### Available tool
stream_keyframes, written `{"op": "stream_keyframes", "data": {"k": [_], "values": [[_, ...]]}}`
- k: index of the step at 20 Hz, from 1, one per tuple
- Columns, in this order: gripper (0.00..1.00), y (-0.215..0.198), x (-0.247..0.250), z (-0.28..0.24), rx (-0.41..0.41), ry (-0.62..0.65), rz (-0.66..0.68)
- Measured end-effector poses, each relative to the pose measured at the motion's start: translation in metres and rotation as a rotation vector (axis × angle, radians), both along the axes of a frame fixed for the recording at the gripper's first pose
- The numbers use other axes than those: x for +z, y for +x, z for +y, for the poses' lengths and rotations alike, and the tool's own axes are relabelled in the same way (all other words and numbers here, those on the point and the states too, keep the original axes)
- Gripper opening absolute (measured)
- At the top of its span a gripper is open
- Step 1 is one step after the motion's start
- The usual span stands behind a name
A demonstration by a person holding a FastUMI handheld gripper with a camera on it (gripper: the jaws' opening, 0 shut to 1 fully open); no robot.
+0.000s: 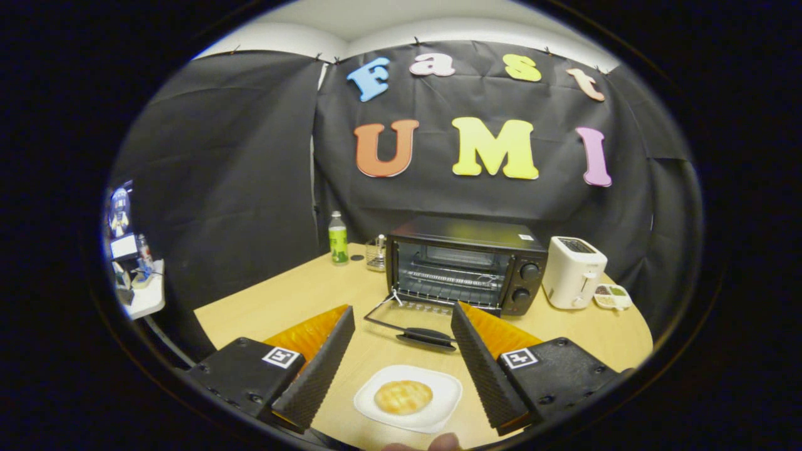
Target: Open the toaster oven, put the food inside, and close the toaster oven door.
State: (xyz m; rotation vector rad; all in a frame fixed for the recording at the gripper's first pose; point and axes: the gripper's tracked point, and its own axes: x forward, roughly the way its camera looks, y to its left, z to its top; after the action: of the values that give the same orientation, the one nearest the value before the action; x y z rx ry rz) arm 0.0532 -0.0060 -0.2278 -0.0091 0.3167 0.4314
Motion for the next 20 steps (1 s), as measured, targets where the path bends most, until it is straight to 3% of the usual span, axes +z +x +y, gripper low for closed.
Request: {"op": "stream_keyframes", "data": {"k": [6, 14, 20], "values": [[1.0, -0.035, -0.021, -0.006, 0.064, 0.007, -0.039], [1.0, -0.039, -0.123, -0.011, 0.03, -0.029, 0.137], [1.0, -0.03, -0.166, -0.013, 0.008, -0.07, 0.239]]}}
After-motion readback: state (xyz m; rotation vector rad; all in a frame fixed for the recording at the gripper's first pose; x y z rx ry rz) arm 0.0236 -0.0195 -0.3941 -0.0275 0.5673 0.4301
